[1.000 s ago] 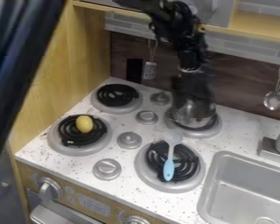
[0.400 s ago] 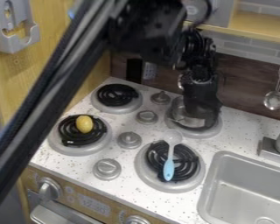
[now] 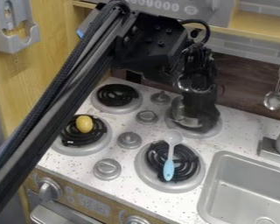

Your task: Move the silver pot to the upper left side burner

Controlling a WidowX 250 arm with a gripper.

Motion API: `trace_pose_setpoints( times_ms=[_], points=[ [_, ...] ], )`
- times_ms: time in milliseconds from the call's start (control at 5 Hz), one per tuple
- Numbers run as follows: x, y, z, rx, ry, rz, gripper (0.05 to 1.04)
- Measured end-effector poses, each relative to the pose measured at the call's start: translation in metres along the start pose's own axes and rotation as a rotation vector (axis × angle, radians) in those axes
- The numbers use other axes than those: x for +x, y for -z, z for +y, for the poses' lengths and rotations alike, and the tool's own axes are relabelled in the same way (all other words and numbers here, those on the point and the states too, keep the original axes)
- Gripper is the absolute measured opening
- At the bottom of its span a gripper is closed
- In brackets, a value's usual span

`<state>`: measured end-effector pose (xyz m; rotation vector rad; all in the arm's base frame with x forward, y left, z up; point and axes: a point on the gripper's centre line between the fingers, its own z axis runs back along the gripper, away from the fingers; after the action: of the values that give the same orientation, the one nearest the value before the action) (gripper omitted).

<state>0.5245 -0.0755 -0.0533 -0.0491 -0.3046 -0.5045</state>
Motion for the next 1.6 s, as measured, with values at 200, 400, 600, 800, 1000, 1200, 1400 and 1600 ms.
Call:
trace_pose_setpoints(
  times_ms=[200, 400, 600, 800, 1000, 1200, 1400, 1600],
  points=[
    [-0.002, -0.001, -0.002, -0.003, 0.009, -0.007, 0.393],
    [-0.006, -0.004, -0.001, 0.014, 0.03, -0.012, 0.19],
    [-0.011, -0.014, 0.012, 0.046, 0.015, -0.024, 0.092],
    [-0.017, -0.026, 0.025, 0.066, -0.013, -0.045, 0.069],
    [-0.03, -0.047, 0.058, 0.118, -0.055, -0.064, 0.068],
    [-0.052, -0.058, 0.099, 0.16, -0.095, -0.074, 0.067],
    [-0.069, -0.064, 0.127, 0.178, -0.141, -0.086, 0.067],
    [-0.074, -0.069, 0.147, 0.199, -0.17, -0.099, 0.067]
  ],
)
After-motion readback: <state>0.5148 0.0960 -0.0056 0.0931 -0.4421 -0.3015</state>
